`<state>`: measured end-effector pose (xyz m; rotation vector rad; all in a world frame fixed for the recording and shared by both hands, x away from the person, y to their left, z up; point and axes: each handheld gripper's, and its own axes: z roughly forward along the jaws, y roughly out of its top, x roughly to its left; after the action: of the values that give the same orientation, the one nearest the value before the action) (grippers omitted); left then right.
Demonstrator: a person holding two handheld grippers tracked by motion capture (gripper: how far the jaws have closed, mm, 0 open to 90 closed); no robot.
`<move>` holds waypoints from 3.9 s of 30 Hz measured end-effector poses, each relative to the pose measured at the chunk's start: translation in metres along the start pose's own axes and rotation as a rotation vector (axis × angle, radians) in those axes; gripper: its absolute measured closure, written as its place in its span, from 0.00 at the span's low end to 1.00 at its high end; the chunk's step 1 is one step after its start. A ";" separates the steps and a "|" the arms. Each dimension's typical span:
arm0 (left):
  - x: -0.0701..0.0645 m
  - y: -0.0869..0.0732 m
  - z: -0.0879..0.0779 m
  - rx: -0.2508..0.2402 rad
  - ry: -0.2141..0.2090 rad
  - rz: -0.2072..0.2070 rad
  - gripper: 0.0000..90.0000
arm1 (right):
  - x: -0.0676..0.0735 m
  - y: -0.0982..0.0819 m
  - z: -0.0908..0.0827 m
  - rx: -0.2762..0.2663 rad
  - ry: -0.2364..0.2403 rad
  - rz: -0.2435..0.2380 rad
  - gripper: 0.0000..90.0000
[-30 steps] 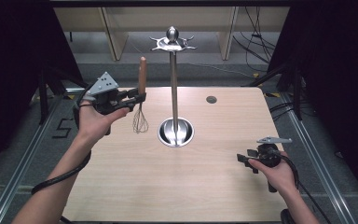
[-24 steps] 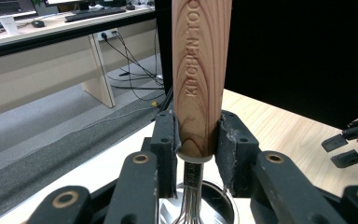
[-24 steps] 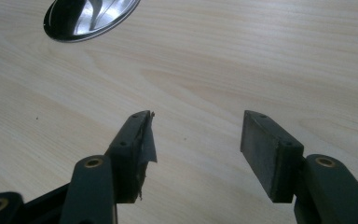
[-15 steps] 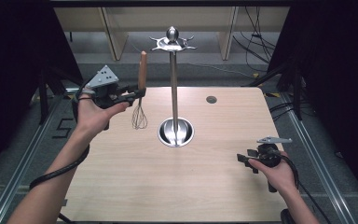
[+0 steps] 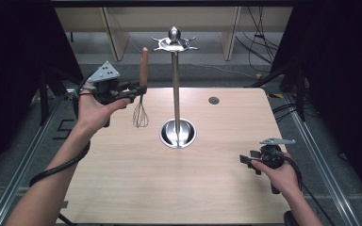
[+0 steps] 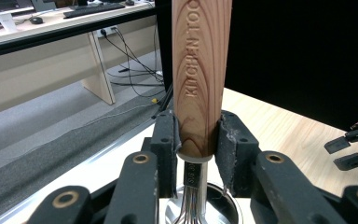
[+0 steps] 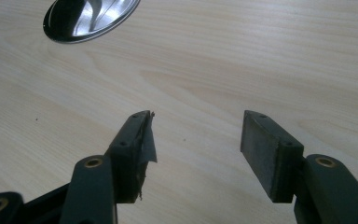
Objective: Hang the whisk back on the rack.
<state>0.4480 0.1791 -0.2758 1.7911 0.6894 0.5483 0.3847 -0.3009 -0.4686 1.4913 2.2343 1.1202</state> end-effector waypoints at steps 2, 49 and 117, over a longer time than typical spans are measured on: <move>0.001 0.001 0.001 0.002 -0.002 0.001 0.77 | 0.000 0.000 0.000 0.000 -0.001 0.001 0.49; 0.006 0.012 0.012 0.037 -0.025 0.014 0.77 | 0.000 0.000 0.001 0.006 -0.007 0.003 0.49; 0.002 0.015 0.032 0.072 -0.018 0.022 0.77 | 0.001 0.000 0.000 0.022 -0.017 -0.002 0.49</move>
<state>0.4731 0.1552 -0.2715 1.8706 0.6857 0.5267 0.3843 -0.3003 -0.4683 1.5005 2.2436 1.0819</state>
